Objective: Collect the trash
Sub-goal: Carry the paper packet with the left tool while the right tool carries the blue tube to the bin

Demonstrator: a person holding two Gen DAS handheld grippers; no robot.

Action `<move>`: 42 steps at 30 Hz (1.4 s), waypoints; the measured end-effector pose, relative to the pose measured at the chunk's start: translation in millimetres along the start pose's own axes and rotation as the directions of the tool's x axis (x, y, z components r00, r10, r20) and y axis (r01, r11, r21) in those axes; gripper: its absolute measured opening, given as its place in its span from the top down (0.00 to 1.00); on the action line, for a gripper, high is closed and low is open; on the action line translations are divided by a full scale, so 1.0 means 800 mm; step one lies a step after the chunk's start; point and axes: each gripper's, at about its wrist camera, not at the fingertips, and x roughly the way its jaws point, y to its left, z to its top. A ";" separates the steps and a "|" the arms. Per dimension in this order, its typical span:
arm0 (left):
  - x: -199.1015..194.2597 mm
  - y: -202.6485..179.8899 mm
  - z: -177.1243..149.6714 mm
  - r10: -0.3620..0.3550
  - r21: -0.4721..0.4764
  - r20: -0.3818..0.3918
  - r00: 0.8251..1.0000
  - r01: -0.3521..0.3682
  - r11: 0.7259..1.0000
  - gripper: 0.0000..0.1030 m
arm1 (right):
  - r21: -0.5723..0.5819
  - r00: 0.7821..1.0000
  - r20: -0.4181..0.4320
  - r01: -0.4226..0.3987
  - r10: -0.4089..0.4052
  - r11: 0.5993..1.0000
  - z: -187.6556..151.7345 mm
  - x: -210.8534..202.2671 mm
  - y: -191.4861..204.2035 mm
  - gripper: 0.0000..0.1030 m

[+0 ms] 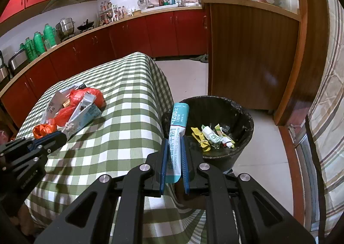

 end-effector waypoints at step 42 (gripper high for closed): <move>0.097 -0.113 0.122 -0.082 0.047 0.026 0.996 0.081 0.996 0.92 | 0.021 0.990 0.090 0.111 -0.112 0.994 0.082 0.049 -0.087 0.87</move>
